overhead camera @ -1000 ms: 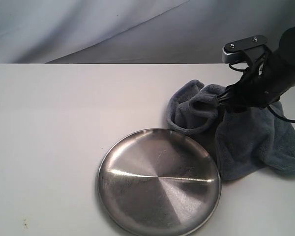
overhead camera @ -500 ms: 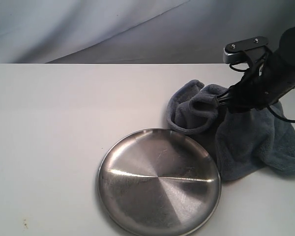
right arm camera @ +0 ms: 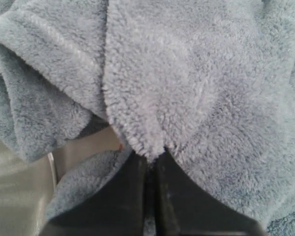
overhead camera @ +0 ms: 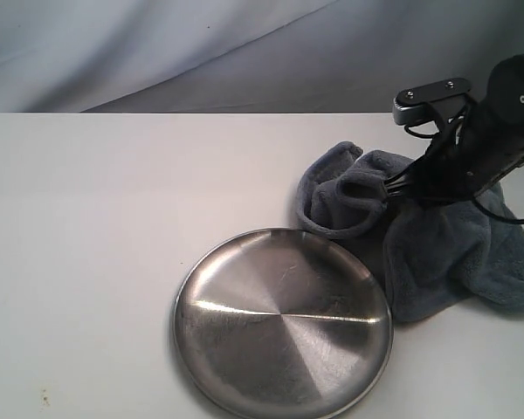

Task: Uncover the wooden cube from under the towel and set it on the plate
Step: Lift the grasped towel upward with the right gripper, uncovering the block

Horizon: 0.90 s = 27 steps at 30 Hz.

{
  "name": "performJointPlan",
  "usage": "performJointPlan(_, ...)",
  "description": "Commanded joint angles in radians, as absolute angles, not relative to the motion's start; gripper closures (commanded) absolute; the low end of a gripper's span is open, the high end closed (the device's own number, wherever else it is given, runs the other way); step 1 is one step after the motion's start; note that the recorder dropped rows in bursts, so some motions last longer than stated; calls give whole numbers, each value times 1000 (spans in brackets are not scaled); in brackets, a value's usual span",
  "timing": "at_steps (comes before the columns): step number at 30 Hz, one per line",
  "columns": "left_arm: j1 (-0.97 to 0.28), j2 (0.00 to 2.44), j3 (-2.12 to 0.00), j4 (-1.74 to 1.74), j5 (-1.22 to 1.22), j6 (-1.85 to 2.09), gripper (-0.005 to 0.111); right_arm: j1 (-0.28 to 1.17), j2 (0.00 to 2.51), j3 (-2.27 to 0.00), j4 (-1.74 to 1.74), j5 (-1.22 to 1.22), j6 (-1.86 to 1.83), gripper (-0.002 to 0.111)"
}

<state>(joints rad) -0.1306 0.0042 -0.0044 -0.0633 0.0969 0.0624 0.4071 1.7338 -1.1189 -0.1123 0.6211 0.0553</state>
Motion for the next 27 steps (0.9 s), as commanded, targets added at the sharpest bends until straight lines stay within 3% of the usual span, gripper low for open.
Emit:
performJointPlan(1, -128, 0, 0, -66, 86, 60, 107, 398, 1669, -1114, -125, 618, 60, 108)
performJointPlan(11, -128, 0, 0, -66, 86, 60, 107, 398, 1462, -1114, -120, 404, 60, 108)
performJointPlan(27, -128, 0, 0, -66, 86, 60, 107, 398, 1541, -1114, -309, 68, 53, 108)
